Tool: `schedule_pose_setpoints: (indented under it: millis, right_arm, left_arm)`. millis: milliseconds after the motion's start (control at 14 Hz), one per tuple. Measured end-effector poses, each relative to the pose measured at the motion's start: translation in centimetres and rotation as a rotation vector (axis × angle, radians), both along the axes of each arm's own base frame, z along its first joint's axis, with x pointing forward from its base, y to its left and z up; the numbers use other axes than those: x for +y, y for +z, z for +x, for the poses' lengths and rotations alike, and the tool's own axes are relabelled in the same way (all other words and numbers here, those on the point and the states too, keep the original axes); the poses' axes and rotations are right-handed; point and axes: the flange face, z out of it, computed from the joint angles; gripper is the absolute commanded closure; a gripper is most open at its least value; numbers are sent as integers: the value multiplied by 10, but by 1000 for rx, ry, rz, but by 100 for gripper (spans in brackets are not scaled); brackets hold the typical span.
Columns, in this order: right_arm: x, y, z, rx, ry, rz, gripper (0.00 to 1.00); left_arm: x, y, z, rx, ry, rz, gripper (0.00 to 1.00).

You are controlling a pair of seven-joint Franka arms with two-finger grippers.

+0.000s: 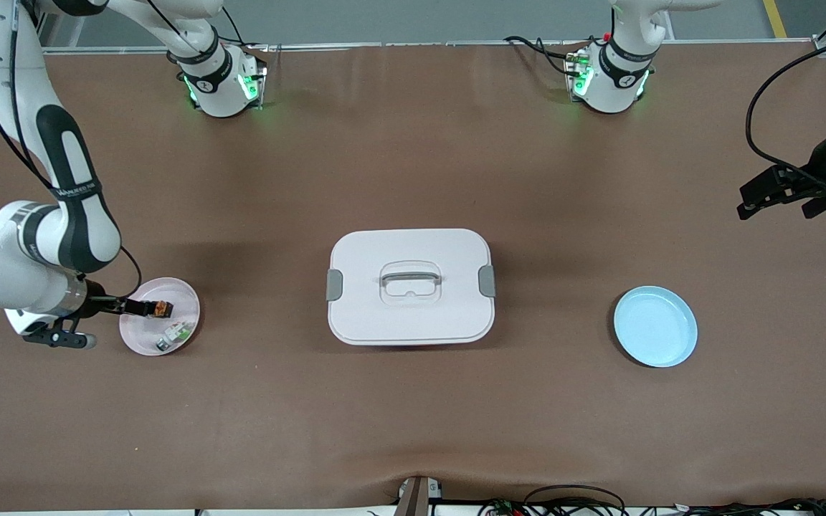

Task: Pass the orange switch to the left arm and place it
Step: 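Move the right gripper down over the white plate's orange switch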

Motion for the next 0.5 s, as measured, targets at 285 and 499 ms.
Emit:
schedule_pose_setpoints:
  millis: [285,499]
  right_arm:
    - [7,-5,1,4,-27,12,0]
    - [28,-5,4,5,-27,20,0]
  left_arm:
    - [0,0,0,0,0,0,0]
    - [0,0,0,0,0,0,0]
